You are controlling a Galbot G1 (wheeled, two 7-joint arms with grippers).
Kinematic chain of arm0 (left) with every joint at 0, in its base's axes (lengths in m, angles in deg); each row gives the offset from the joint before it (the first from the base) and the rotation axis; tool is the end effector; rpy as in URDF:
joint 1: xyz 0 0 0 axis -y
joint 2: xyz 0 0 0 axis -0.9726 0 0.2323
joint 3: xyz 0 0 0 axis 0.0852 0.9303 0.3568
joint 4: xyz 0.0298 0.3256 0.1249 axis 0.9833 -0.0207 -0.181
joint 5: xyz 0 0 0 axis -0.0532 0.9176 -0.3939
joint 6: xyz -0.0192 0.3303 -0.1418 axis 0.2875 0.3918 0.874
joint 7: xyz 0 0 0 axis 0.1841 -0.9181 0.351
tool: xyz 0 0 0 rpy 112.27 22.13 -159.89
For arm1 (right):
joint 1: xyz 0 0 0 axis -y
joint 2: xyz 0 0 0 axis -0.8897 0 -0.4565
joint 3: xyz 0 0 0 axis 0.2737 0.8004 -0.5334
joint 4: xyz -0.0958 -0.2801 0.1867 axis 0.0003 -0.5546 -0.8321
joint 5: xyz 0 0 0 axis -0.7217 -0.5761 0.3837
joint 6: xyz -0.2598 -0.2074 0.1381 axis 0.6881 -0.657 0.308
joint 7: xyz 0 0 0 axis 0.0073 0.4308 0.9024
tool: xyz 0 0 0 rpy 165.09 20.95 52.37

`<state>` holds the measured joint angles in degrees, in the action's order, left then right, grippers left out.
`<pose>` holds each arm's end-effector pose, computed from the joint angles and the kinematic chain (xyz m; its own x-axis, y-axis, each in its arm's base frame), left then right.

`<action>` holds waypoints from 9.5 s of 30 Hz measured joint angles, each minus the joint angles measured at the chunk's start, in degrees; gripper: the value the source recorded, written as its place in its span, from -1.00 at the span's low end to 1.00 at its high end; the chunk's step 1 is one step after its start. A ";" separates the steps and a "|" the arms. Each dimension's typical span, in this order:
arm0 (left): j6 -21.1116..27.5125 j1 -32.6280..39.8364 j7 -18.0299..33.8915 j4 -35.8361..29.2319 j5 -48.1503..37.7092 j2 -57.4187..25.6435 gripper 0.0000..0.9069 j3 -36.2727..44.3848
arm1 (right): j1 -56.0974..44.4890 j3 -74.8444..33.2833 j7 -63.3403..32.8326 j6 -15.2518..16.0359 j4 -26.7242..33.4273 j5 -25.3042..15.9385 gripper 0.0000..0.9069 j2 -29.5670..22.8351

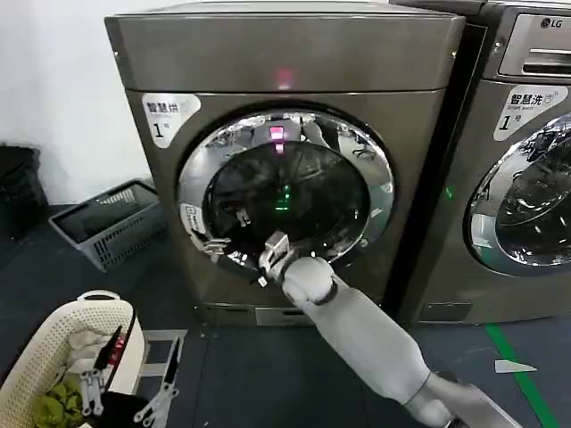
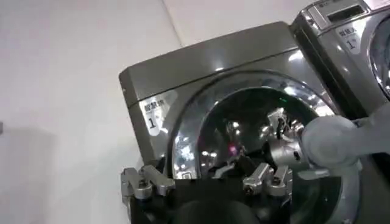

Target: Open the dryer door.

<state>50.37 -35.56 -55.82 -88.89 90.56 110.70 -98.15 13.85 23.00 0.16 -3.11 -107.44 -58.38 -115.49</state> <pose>0.0915 0.0527 -0.2581 -0.9031 0.2114 -0.3738 0.0691 0.9306 0.3594 0.4952 0.1600 -0.1934 -0.6166 -0.7801 -0.1059 -0.7557 0.6242 -0.1983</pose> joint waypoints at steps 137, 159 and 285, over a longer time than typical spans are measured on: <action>12.22 33.51 -11.36 16.13 -20.43 -31.62 1.00 8.86 | -64.93 -63.22 22.89 -3.74 -49.21 17.83 1.00 32.27; 10.97 48.84 -11.62 22.58 -20.74 -30.62 1.00 28.16 | -90.12 -98.21 -11.25 -7.78 -54.19 -2.26 1.00 -0.08; 61.07 21.67 30.34 -3.46 -55.99 -38.97 1.00 8.31 | -82.02 -126.57 -24.56 -4.20 -23.03 -4.67 1.00 -5.86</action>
<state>111.44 -13.88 -25.48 -92.35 34.57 71.73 -89.84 -68.17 -103.56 -24.40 -7.32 -130.46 -63.05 -121.35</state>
